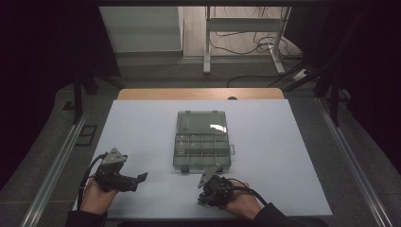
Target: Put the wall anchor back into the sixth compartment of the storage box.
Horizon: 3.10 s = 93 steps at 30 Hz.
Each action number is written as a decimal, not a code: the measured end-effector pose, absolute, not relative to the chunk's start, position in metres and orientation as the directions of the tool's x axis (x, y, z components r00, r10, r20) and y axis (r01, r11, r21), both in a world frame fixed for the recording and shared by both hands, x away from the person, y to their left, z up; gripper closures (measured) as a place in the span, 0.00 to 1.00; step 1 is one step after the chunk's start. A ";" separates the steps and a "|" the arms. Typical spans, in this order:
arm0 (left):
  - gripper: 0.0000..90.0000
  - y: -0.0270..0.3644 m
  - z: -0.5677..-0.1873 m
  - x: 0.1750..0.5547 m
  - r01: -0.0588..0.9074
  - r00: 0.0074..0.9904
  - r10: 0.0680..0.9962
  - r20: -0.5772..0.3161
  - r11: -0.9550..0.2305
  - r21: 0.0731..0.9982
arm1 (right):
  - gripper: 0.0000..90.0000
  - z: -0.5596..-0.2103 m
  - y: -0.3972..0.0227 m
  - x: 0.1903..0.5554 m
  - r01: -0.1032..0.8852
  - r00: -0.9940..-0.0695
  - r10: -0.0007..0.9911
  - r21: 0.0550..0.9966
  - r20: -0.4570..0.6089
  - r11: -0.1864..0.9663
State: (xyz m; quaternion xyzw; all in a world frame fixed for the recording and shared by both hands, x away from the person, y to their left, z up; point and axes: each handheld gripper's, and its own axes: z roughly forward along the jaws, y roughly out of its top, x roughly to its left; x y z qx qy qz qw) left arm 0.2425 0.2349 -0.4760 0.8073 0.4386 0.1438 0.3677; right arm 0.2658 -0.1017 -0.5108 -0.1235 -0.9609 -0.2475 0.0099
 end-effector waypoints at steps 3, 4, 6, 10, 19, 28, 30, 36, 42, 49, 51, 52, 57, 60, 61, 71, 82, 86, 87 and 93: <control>0.00 0.235 -0.476 0.242 0.602 0.574 0.814 -0.091 -0.344 0.720 | 0.93 -0.511 -0.101 0.266 0.243 -0.969 0.234 0.471 0.079 0.848; 0.00 0.235 -0.476 0.242 0.602 0.574 0.814 -0.091 -0.345 0.720 | 0.93 -0.510 -0.101 0.266 0.242 -0.969 0.234 0.470 0.076 0.849; 0.00 0.235 -0.476 0.242 0.602 0.575 0.813 -0.089 -0.347 0.720 | 0.93 -0.510 -0.101 0.266 0.238 -0.970 0.231 0.466 0.074 0.852; 0.00 0.235 -0.476 0.243 0.602 0.576 0.813 -0.088 -0.349 0.718 | 0.93 -0.509 -0.101 0.266 0.237 -0.970 0.232 0.468 0.071 0.851; 0.00 0.234 -0.476 0.243 0.604 0.576 0.813 -0.086 -0.353 0.715 | 0.93 -0.499 -0.106 0.270 0.262 -0.964 0.252 0.507 0.089 0.821; 0.00 0.235 -0.476 0.243 0.605 0.576 0.813 -0.089 -0.350 0.716 | 0.93 -0.490 -0.111 0.277 0.283 -0.956 0.278 0.545 0.093 0.789; 0.00 0.235 -0.476 0.243 0.605 0.573 0.814 -0.093 -0.345 0.718 | 0.93 -0.489 -0.112 0.278 0.290 -0.954 0.284 0.548 0.098 0.784; 0.00 0.235 -0.476 0.243 0.605 0.574 0.814 -0.093 -0.345 0.718 | 0.93 -0.486 -0.112 0.281 0.308 -0.947 0.302 0.560 0.106 0.769; 0.00 0.235 -0.476 0.243 0.605 0.573 0.814 -0.093 -0.345 0.718 | 0.93 -0.481 -0.112 0.285 0.317 -0.943 0.313 0.576 0.110 0.753; 0.00 0.235 -0.476 0.243 0.606 0.574 0.814 -0.092 -0.345 0.717 | 0.93 -0.476 -0.114 0.292 0.338 -0.934 0.339 0.595 0.115 0.729; 0.00 0.235 -0.476 0.243 0.606 0.573 0.814 -0.092 -0.345 0.717 | 0.93 -0.475 -0.114 0.293 0.342 -0.932 0.344 0.600 0.115 0.724; 0.00 0.235 -0.476 0.243 0.606 0.573 0.814 -0.092 -0.345 0.717 | 0.93 -0.474 -0.114 0.294 0.345 -0.930 0.347 0.604 0.118 0.719; 0.00 0.235 -0.476 0.243 0.605 0.574 0.814 -0.093 -0.345 0.717 | 0.93 -0.472 -0.113 0.299 0.350 -0.927 0.356 0.616 0.119 0.706; 0.00 0.235 -0.476 0.243 0.605 0.575 0.813 -0.093 -0.346 0.717 | 0.93 -0.470 -0.112 0.301 0.351 -0.926 0.360 0.622 0.117 0.700; 0.00 0.235 -0.476 0.243 0.605 0.575 0.813 -0.093 -0.346 0.717 | 0.93 -0.470 -0.112 0.302 0.350 -0.925 0.361 0.625 0.116 0.698; 0.00 0.235 -0.476 0.243 0.605 0.573 0.814 -0.096 -0.342 0.719 | 0.93 -0.466 -0.109 0.311 0.362 -0.919 0.376 0.642 0.122 0.676; 0.00 0.235 -0.476 0.243 0.606 0.572 0.814 -0.099 -0.338 0.720 | 0.93 -0.462 -0.105 0.322 0.367 -0.912 0.392 0.664 0.119 0.652; 0.00 0.236 -0.476 0.243 0.605 0.572 0.815 -0.098 -0.338 0.721 | 0.93 -0.462 -0.104 0.328 0.374 -0.907 0.402 0.672 0.123 0.639; 0.00 0.236 -0.476 0.243 0.605 0.572 0.815 -0.098 -0.338 0.721 | 0.93 -0.462 -0.103 0.330 0.374 -0.907 0.404 0.672 0.120 0.640; 0.00 0.236 -0.476 0.244 0.606 0.571 0.815 -0.099 -0.337 0.721 | 0.93 -0.464 -0.100 0.338 0.381 -0.900 0.421 0.669 0.110 0.638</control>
